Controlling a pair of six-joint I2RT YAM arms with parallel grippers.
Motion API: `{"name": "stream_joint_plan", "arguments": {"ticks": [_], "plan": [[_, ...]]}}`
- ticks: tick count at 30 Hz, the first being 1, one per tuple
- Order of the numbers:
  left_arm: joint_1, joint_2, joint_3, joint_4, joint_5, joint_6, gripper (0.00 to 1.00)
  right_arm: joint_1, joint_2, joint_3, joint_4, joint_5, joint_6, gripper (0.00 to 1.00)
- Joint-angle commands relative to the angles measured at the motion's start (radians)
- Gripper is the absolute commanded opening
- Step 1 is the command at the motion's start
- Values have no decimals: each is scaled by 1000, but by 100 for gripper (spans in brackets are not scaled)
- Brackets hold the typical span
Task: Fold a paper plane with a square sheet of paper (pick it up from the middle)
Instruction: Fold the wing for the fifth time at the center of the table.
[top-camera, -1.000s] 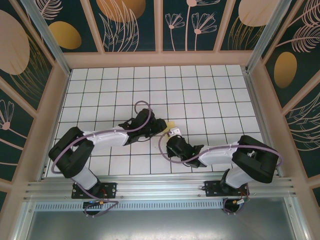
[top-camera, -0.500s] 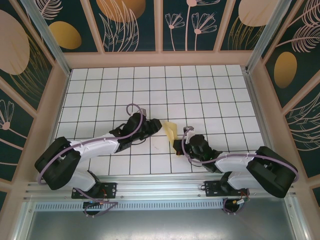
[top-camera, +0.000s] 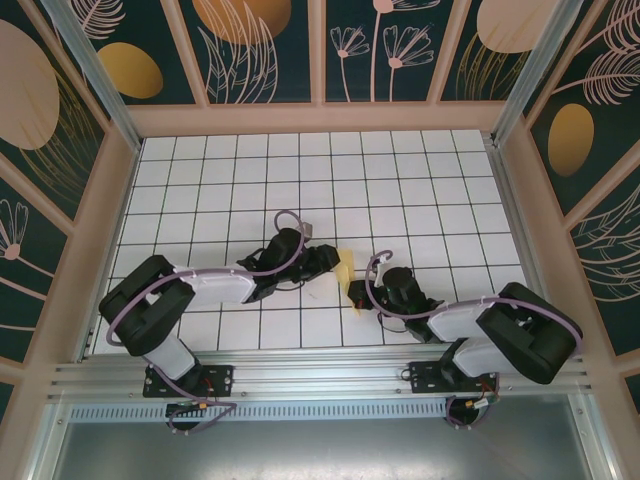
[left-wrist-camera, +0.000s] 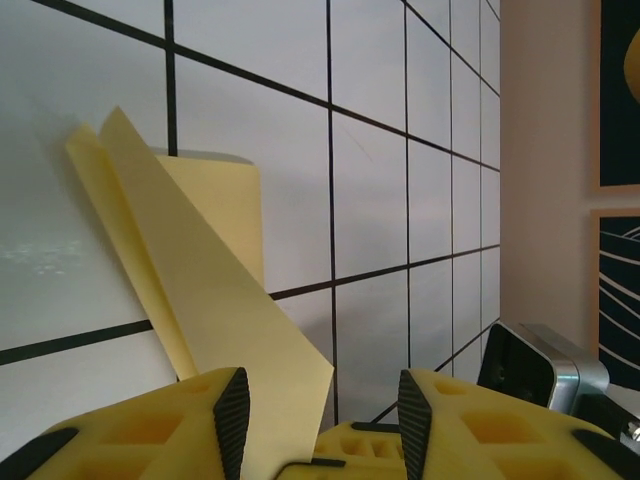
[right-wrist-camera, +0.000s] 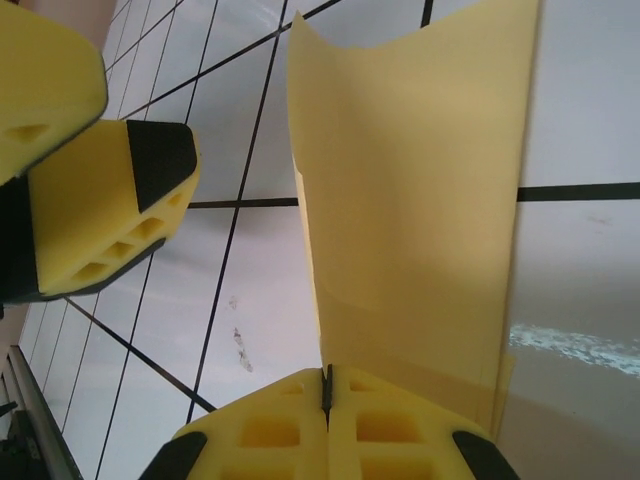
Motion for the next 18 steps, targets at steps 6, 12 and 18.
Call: {"name": "stream_joint_plan", "arguments": {"ticks": [6,12,18], "plan": [[-16,76,56,97,84,1,45,-46,63,-13,92,-87,67,0],[-18,156,95,118,113,4,45,-58,68,-14,89,-103,72,0],[-19,165,94,123,107,4,46,-71,42,-18,68,-106,74,0]]}}
